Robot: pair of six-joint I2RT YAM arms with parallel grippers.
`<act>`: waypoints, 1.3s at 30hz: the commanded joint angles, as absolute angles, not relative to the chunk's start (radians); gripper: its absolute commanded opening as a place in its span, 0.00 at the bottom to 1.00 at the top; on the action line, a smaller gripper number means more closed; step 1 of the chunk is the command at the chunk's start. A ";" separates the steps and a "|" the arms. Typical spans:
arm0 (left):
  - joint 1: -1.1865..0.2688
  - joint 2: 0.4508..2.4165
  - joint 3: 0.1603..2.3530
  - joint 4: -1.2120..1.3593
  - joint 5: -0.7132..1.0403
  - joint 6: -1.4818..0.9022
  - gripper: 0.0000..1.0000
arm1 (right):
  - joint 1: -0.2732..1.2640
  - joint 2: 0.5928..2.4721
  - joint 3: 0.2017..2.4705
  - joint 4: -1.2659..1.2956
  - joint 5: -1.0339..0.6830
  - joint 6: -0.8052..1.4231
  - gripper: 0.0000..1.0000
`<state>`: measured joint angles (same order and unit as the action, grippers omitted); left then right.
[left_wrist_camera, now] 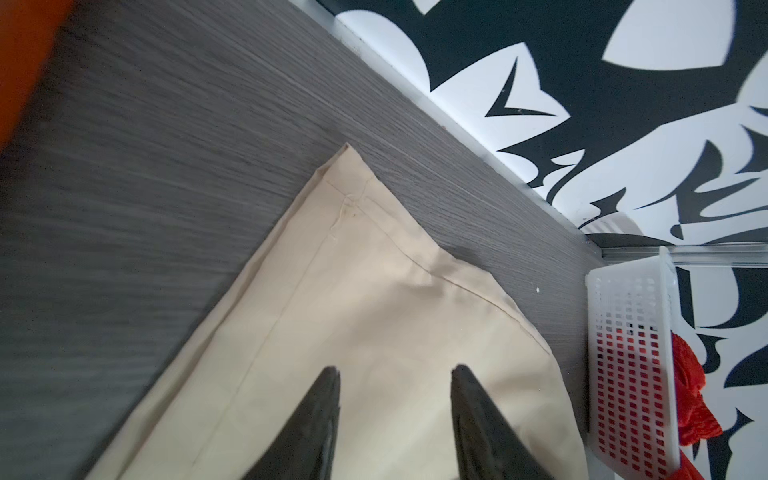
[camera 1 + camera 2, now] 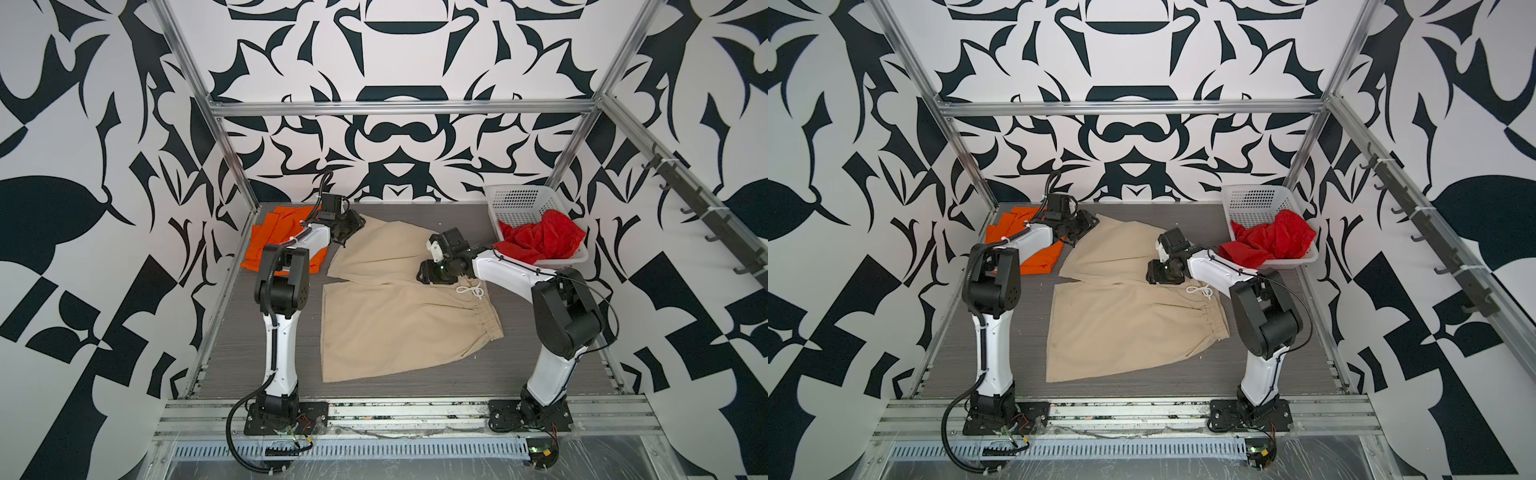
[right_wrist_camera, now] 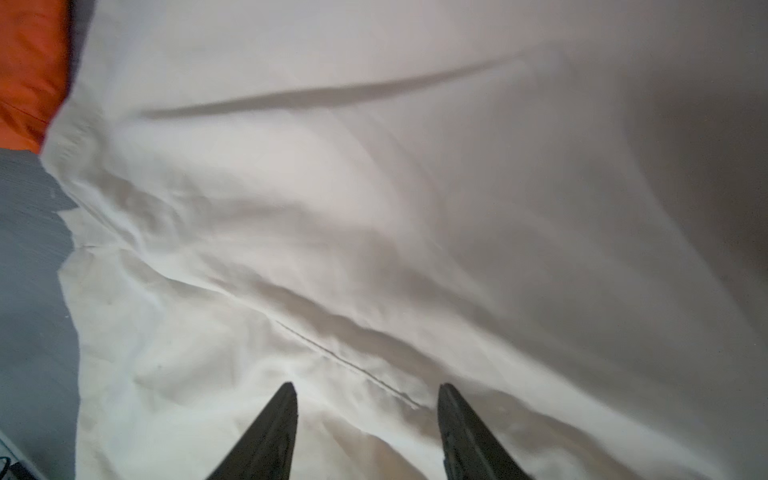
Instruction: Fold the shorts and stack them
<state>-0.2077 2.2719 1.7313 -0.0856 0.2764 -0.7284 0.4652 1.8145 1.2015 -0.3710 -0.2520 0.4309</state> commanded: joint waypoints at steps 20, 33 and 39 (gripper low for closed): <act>-0.147 2.653 2.197 -0.256 0.272 -0.836 0.45 | 0.461 1.724 0.920 -0.301 -0.145 0.592 0.60; -0.184 2.193 1.848 -0.218 0.384 -0.777 0.49 | 0.429 1.811 1.430 -0.393 -0.172 0.473 0.61; -0.203 1.959 1.496 -0.204 0.373 -0.743 0.49 | 0.360 2.002 1.622 -0.433 -0.171 0.454 0.59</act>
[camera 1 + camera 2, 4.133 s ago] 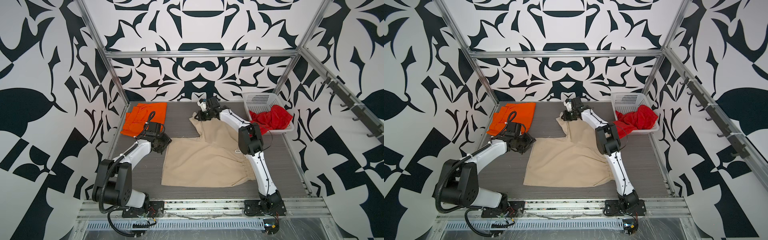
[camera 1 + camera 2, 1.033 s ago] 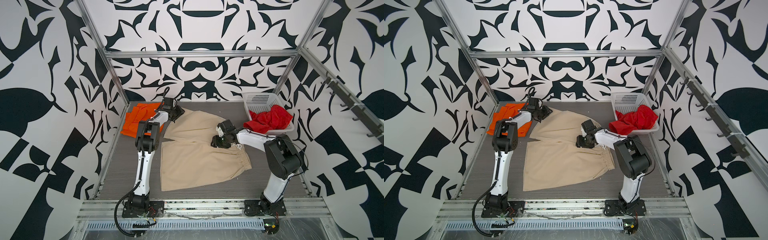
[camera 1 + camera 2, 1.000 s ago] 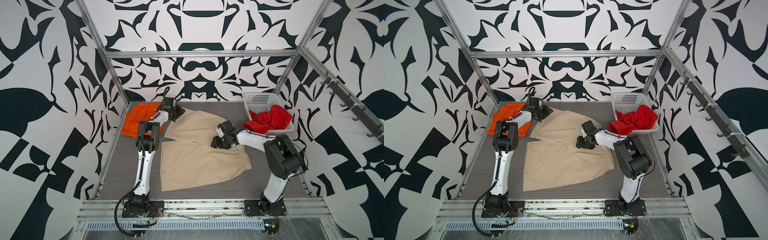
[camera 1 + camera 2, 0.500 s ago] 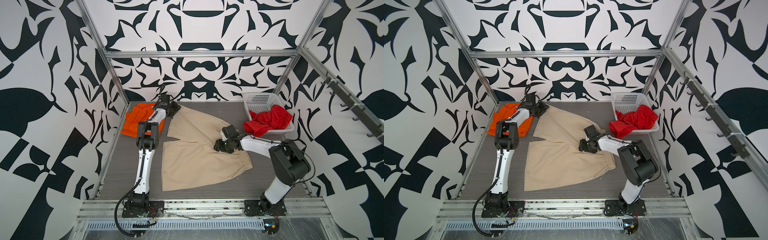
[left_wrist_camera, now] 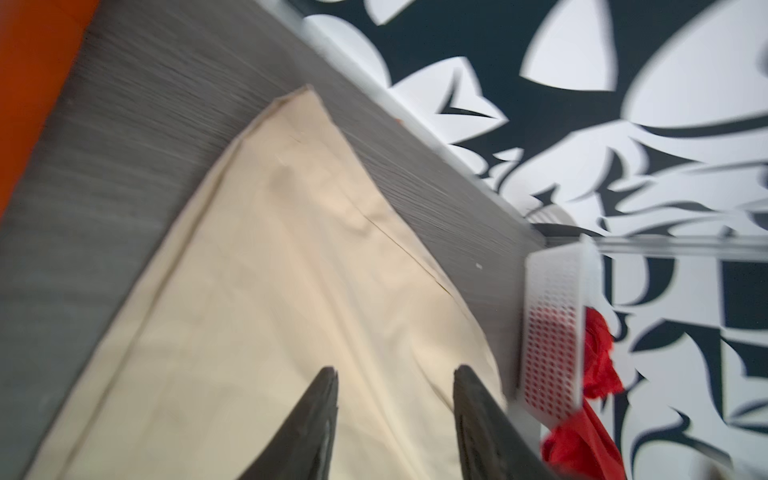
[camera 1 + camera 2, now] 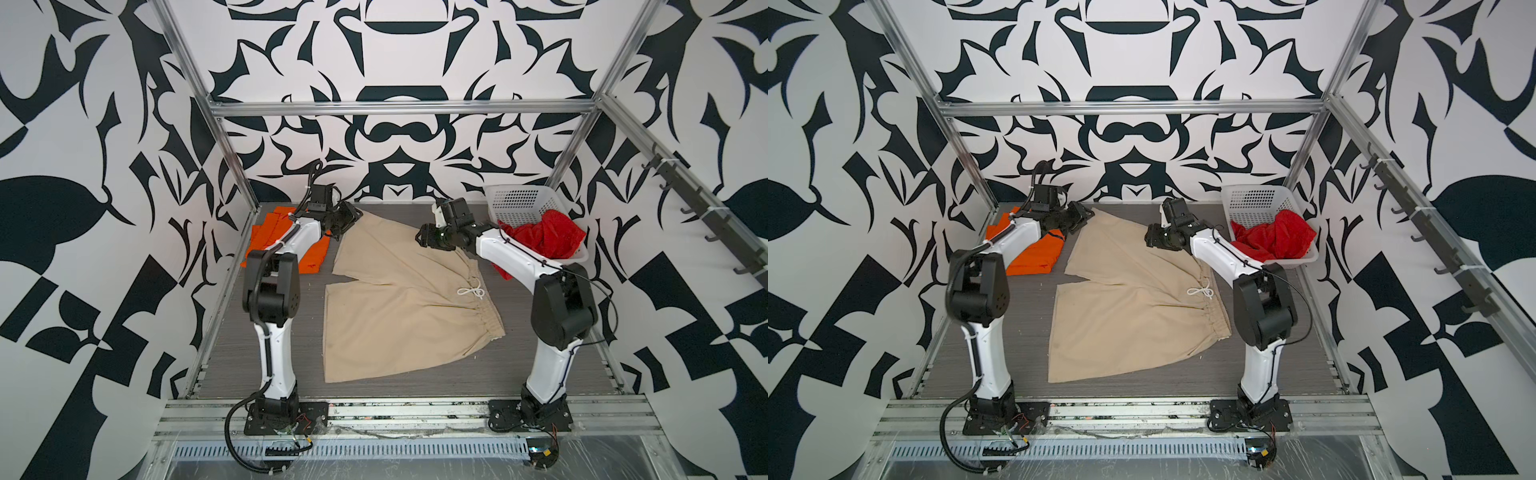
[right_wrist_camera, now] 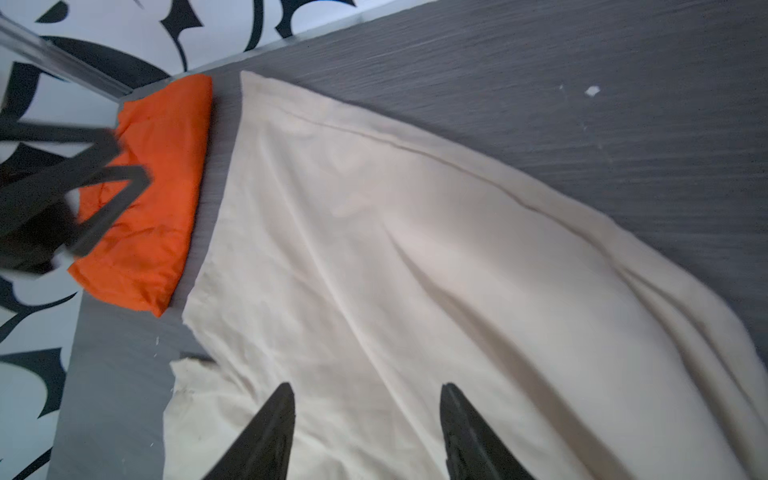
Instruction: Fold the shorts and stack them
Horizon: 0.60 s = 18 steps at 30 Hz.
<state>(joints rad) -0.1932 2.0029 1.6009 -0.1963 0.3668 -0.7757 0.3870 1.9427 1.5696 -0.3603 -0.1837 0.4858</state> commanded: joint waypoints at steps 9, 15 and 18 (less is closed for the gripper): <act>-0.233 1.885 1.235 -0.178 0.361 -0.754 0.48 | 0.314 2.171 1.759 -0.460 -0.188 0.423 0.59; -0.234 1.939 1.210 -0.191 0.272 -0.726 0.47 | 0.273 2.234 1.756 -0.470 -0.176 0.439 0.58; -0.233 1.983 1.227 -0.220 0.217 -0.704 0.47 | 0.251 2.248 1.744 -0.466 -0.167 0.440 0.58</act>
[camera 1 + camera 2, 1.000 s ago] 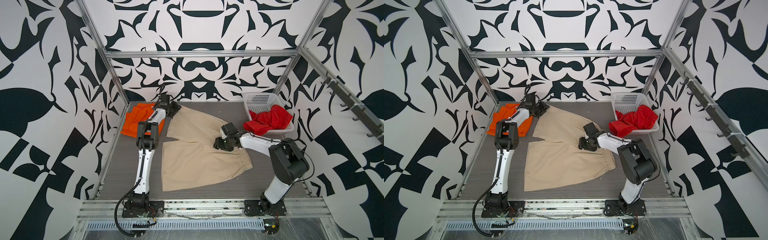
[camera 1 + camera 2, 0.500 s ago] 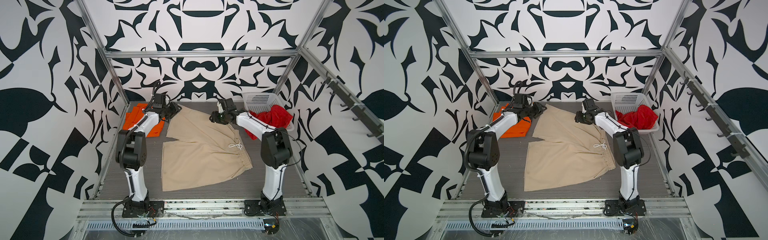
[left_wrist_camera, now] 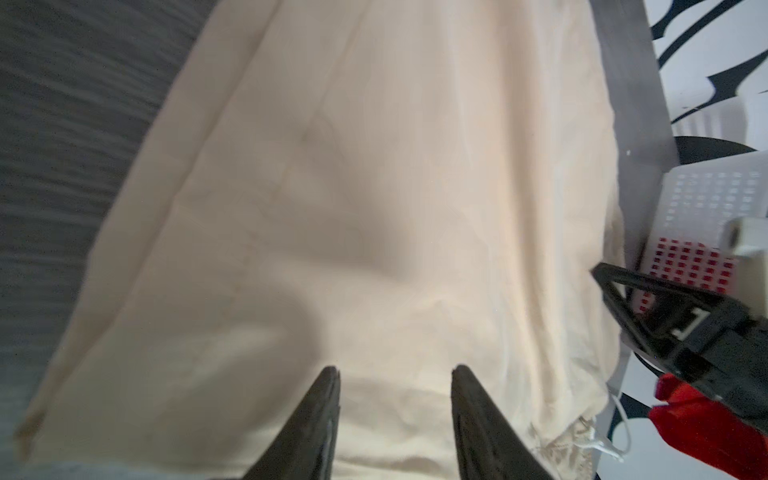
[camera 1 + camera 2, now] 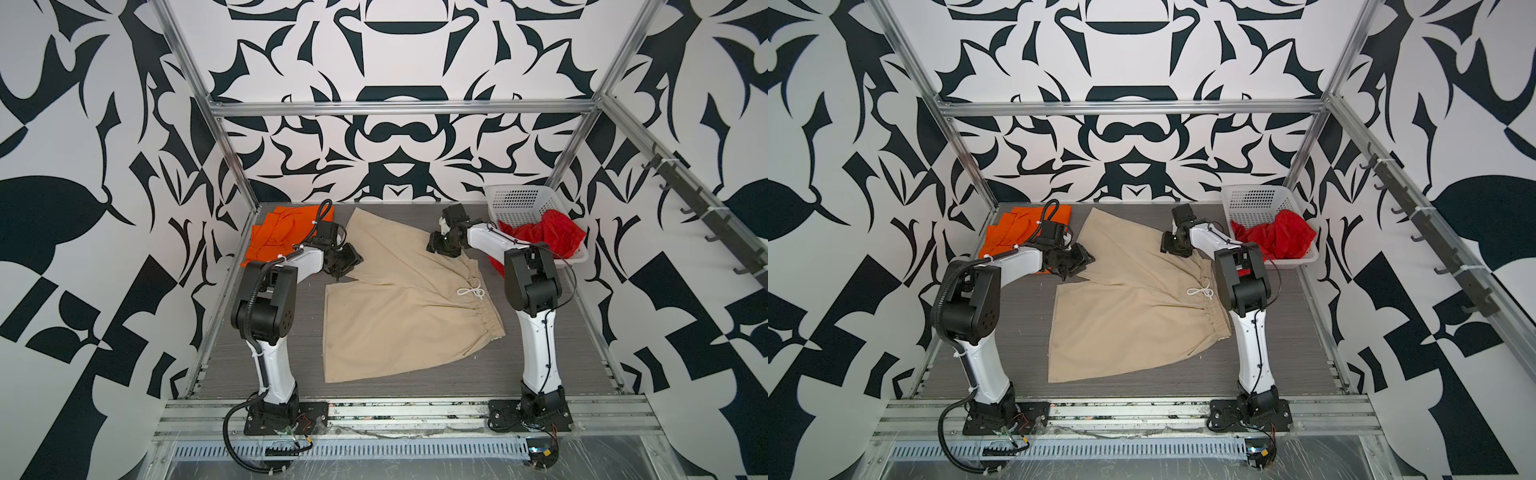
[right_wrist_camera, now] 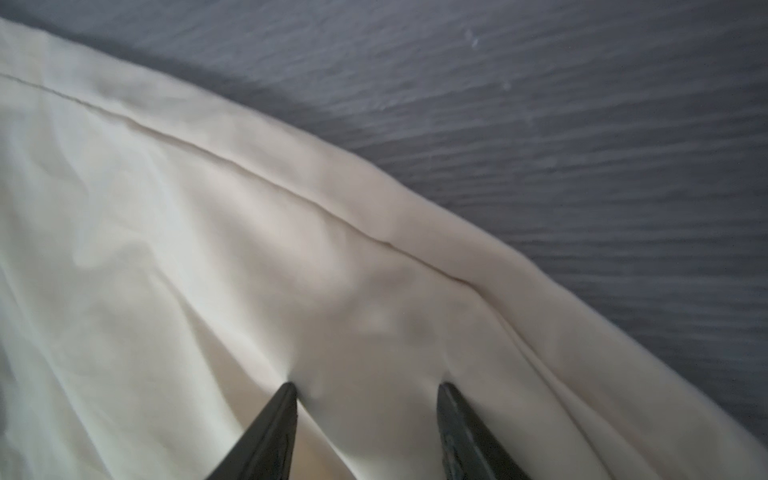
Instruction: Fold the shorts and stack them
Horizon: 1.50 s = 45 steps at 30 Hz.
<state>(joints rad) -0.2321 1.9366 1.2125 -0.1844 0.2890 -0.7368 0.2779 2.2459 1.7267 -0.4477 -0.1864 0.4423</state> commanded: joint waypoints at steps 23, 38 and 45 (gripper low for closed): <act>-0.186 2.072 1.583 -0.370 0.241 -0.632 0.54 | 0.148 2.129 1.864 -0.487 -0.240 0.449 0.59; -0.239 1.597 1.004 -0.417 0.221 -0.740 0.54 | 0.040 1.370 0.989 -0.498 -0.396 0.453 0.64; -0.238 1.684 0.939 -0.385 0.148 -0.698 0.54 | -0.012 1.231 0.803 -0.623 -0.359 0.419 0.76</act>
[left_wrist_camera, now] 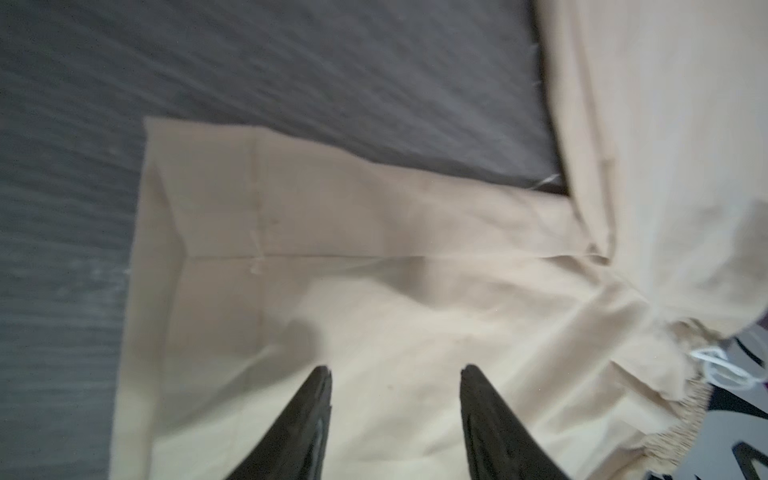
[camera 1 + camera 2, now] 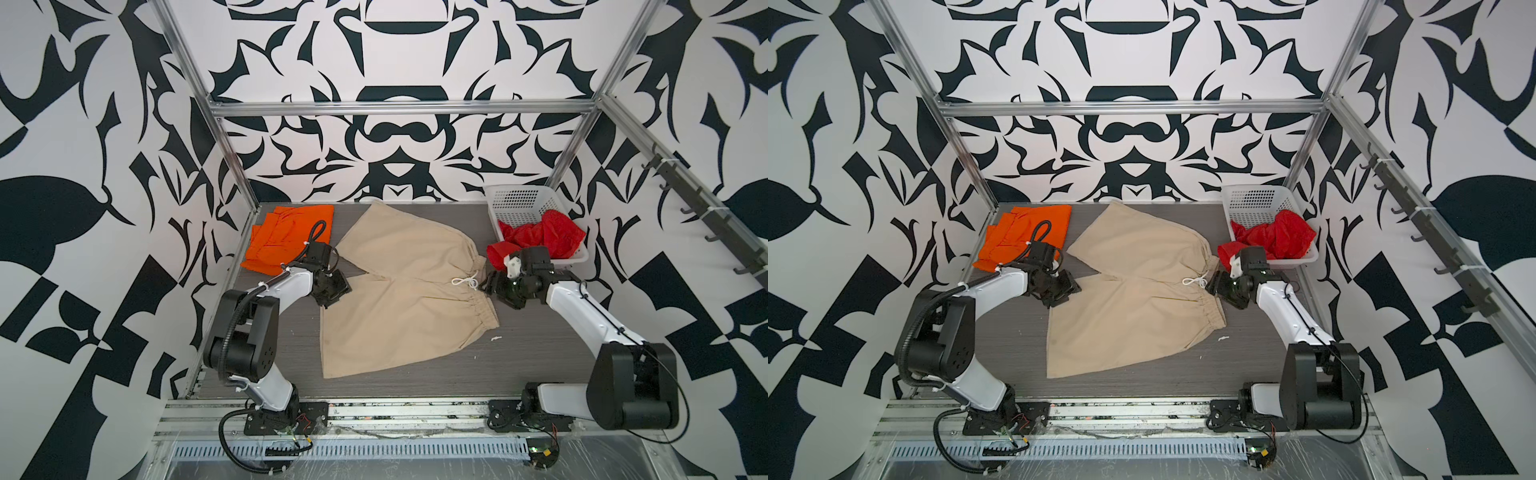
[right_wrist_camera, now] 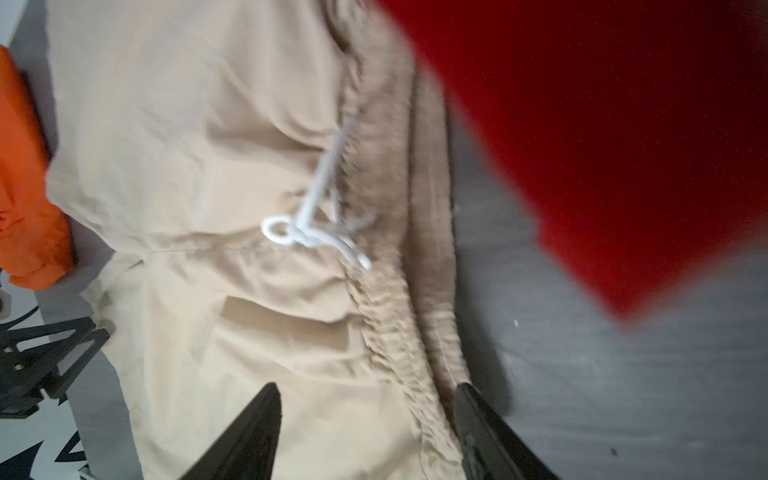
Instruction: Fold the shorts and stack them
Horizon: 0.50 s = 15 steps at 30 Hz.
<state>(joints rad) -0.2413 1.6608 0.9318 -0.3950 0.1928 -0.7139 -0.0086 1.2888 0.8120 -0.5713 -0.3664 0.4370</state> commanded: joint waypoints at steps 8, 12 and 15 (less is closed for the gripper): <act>-0.227 1.824 1.023 -0.398 0.104 -0.632 0.53 | -0.012 1.230 0.749 -0.714 -0.279 0.400 0.79; -0.222 1.844 1.083 -0.420 0.110 -0.608 0.53 | -0.017 1.279 0.734 -0.702 -0.340 0.381 0.79; -0.221 1.833 1.119 -0.449 0.106 -0.594 0.54 | -0.020 1.300 0.711 -0.658 -0.382 0.385 0.80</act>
<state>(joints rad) -0.2287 1.8107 1.0981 -0.3828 0.1436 -0.6277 -0.0139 1.2926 0.7254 -0.6800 -0.3405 0.4011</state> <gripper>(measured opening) 0.536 0.795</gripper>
